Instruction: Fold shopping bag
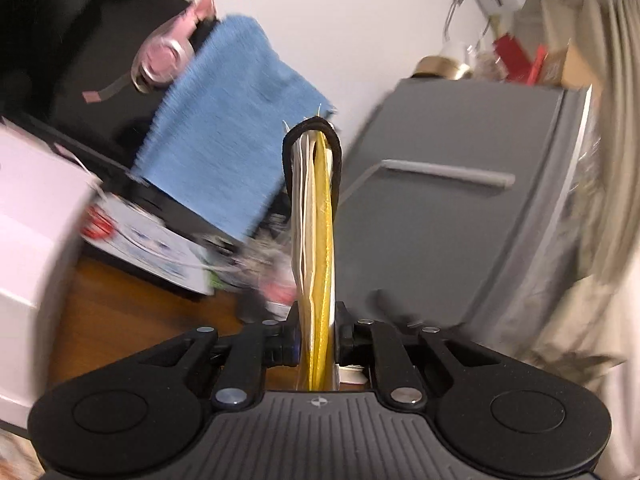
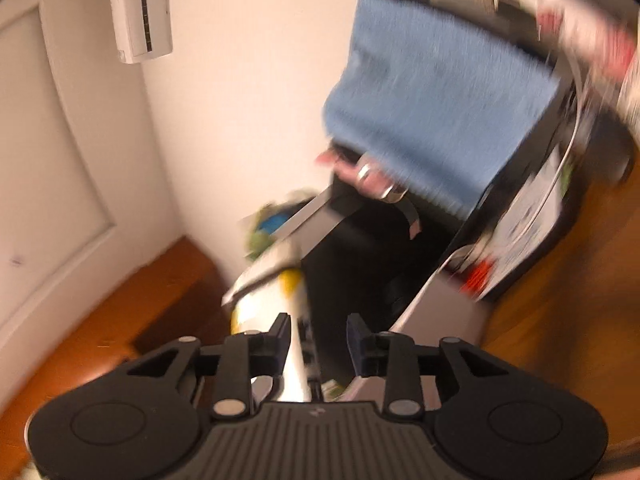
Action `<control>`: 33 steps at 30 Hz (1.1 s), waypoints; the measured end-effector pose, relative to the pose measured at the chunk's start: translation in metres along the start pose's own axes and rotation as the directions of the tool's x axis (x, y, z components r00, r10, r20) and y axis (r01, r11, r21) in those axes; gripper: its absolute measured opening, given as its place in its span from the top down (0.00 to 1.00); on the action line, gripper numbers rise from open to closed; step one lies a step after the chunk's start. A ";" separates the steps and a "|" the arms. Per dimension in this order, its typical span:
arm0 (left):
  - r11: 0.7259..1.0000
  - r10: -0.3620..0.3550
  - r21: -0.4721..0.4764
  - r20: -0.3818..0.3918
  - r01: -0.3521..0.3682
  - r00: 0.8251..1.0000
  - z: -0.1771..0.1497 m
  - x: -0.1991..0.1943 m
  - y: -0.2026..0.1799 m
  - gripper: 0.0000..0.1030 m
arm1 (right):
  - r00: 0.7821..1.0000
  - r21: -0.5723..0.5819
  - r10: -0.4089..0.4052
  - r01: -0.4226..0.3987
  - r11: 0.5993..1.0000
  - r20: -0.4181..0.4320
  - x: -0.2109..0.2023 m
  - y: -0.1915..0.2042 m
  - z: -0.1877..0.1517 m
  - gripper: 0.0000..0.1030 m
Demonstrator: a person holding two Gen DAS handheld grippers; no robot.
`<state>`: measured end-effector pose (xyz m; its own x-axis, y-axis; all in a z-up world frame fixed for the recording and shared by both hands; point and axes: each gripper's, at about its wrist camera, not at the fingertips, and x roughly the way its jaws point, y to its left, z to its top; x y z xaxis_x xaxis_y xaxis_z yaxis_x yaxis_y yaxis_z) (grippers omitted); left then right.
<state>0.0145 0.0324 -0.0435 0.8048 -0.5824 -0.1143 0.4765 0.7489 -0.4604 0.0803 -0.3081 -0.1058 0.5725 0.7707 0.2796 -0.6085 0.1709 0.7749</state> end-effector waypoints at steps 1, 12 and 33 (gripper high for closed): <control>0.999 0.025 0.024 -0.002 -0.025 1.000 0.000 0.001 -0.002 0.87 | 0.999 -0.063 -0.034 0.035 0.997 0.008 -0.001 0.010 0.004 0.70; 0.959 0.162 0.244 -0.062 -0.142 0.985 -0.016 0.018 -0.030 0.87 | 0.968 -0.793 -0.250 0.176 0.583 0.031 0.042 0.143 -0.005 0.89; 0.875 0.255 0.443 -0.075 -0.197 0.964 -0.029 0.023 -0.046 0.87 | 0.923 -0.953 -0.380 0.056 0.298 -0.064 0.083 0.167 -0.035 0.92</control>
<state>0.0010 -0.0248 -0.0502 0.8708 -0.3946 -0.2933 0.4154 0.9096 0.0096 0.0070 -0.1938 0.0275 0.7241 0.6859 -0.0724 -0.6726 0.6791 -0.2939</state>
